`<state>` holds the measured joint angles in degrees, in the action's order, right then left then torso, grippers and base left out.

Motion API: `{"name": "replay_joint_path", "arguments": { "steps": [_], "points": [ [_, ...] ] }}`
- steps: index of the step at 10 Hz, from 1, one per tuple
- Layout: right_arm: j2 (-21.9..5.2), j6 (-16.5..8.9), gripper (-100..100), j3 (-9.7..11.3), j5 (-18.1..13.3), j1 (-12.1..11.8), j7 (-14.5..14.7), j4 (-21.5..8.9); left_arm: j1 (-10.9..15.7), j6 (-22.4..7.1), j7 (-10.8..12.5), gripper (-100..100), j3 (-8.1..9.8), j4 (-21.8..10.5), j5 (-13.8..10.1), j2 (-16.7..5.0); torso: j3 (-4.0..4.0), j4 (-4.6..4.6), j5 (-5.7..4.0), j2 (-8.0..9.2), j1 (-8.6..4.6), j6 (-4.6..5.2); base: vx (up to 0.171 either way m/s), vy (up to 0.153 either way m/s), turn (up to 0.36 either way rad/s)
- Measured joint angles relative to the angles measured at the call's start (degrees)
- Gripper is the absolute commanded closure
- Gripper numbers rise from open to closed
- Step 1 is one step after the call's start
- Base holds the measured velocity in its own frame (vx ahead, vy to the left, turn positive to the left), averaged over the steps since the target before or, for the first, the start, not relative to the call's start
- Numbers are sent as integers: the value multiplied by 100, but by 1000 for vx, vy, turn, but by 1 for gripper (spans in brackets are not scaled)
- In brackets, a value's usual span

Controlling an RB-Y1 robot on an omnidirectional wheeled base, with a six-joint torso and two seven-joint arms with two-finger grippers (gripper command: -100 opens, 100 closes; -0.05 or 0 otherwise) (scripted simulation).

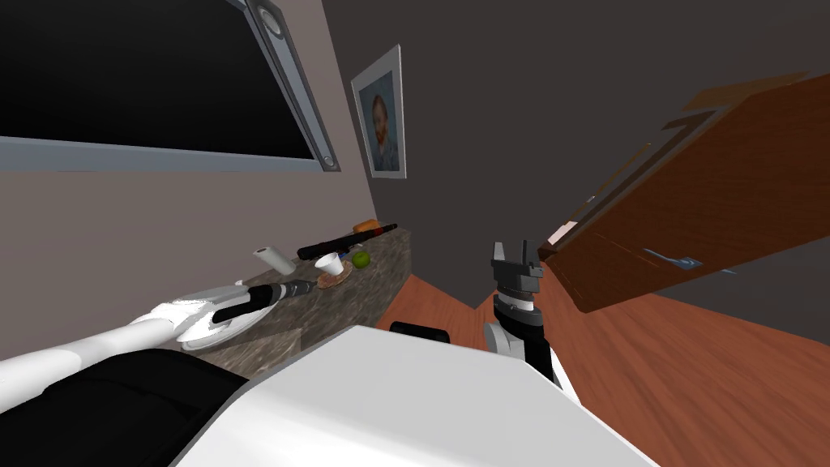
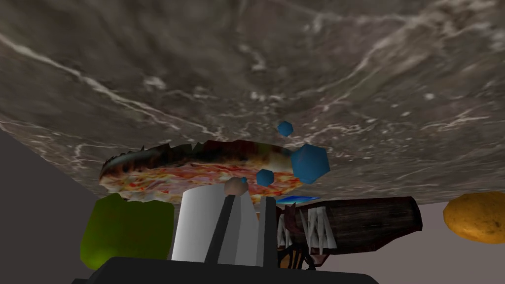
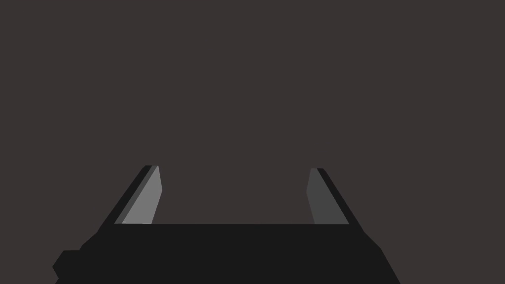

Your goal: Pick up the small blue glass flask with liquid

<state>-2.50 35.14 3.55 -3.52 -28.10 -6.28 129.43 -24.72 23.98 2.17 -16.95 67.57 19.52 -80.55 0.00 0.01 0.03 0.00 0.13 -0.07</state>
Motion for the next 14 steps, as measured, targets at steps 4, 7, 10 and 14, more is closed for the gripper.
{"name": "replay_joint_path", "arguments": {
  "steps": [4,7,10,14],
  "points": [
    [-1,0,0,-1,0,0,0,0,-22,288,-175,-100,105,416,486,-214,4,2,9,7,30,-2,-21,113,-37],
    [0,0,0,0,0,0,0,0,-144,396,-282,-100,189,818,744,-342,1,0,4,1,12,-2,-3,82,-15],
    [-1,0,0,-1,0,0,0,0,-13,662,-316,-100,108,1027,1075,-432,4,1,9,7,27,-3,-20,104,-4],
    [0,0,0,-1,0,0,0,0,-202,863,-291,-100,102,1384,990,-543,3,1,8,5,24,-5,-15,93,37]
  ]
}}
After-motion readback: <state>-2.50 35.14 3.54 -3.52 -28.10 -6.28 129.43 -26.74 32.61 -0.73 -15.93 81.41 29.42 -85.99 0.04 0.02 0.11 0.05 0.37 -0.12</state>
